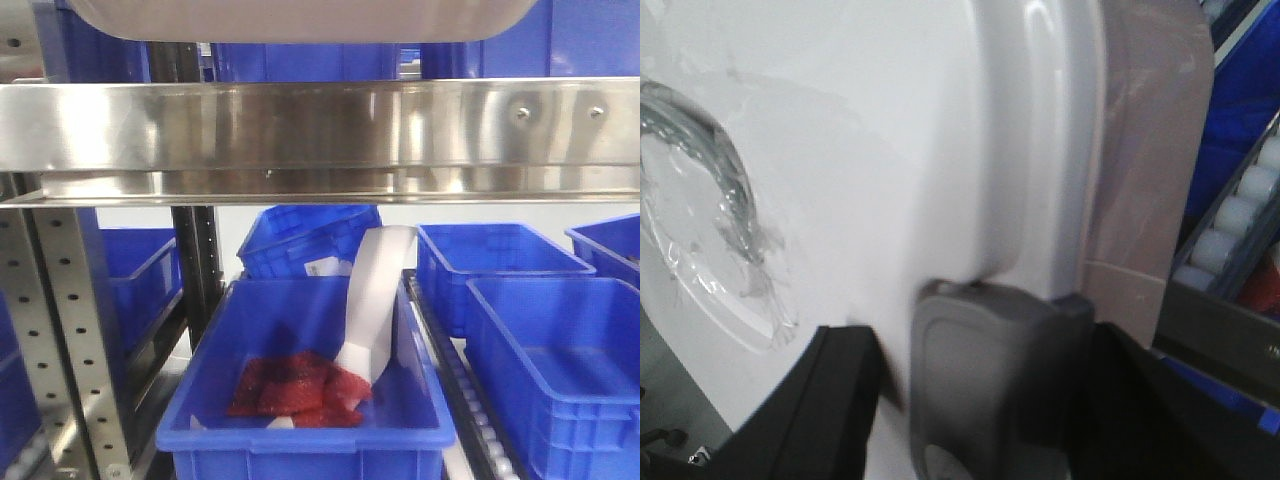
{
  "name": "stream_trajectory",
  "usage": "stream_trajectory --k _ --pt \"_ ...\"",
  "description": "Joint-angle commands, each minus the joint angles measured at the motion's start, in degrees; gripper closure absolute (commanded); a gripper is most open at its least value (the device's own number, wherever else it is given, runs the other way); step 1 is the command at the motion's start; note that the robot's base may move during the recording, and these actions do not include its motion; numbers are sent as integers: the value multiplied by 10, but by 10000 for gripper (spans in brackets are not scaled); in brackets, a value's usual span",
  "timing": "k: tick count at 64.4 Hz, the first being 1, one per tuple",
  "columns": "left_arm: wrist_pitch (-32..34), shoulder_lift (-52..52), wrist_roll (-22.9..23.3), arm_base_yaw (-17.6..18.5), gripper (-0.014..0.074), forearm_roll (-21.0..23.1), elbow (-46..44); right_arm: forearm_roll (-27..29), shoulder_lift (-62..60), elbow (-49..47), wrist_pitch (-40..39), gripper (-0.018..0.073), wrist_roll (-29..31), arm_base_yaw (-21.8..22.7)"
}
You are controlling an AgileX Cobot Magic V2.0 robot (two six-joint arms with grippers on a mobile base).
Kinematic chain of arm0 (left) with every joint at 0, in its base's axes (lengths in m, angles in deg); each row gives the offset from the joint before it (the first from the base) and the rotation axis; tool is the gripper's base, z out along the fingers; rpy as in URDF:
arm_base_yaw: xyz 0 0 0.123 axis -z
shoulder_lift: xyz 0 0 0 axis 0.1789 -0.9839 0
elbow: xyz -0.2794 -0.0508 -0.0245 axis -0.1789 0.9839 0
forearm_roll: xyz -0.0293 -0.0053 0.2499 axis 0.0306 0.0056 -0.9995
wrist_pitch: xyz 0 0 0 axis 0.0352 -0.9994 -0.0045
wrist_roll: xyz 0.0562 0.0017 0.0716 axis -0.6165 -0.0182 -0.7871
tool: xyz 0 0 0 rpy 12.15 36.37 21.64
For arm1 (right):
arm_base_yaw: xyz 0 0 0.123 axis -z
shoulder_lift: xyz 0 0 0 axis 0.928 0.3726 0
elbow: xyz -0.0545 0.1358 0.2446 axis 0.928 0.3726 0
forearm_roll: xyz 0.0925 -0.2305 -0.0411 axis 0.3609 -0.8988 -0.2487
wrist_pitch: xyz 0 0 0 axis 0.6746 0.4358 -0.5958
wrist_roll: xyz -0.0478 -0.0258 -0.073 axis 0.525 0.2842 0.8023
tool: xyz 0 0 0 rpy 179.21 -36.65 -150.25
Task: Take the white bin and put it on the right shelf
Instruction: 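Raise the bin with both grippers above the upper shelf rollers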
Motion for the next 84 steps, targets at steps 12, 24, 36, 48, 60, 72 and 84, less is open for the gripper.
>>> stream_trajectory --k 12,24,36,48,60,72,84 --pt "-49 15 -4 16 356 120 -19 105 -12 -16 48 167 8 -12" --pt "-49 15 -4 16 356 120 -19 105 -12 -16 48 167 8 -12" --pt "-49 15 -4 16 356 120 -19 105 -12 -16 48 167 8 -12" --pt "-49 15 -4 16 356 120 -19 105 -12 -16 48 167 8 -12" --pt "-49 15 -4 16 356 120 -19 105 -12 -16 48 167 8 -12" --pt "-49 15 -4 16 356 120 -19 105 -12 -16 48 167 8 -12" --pt "-49 15 -4 16 356 120 -19 105 -12 -16 48 167 8 -12"
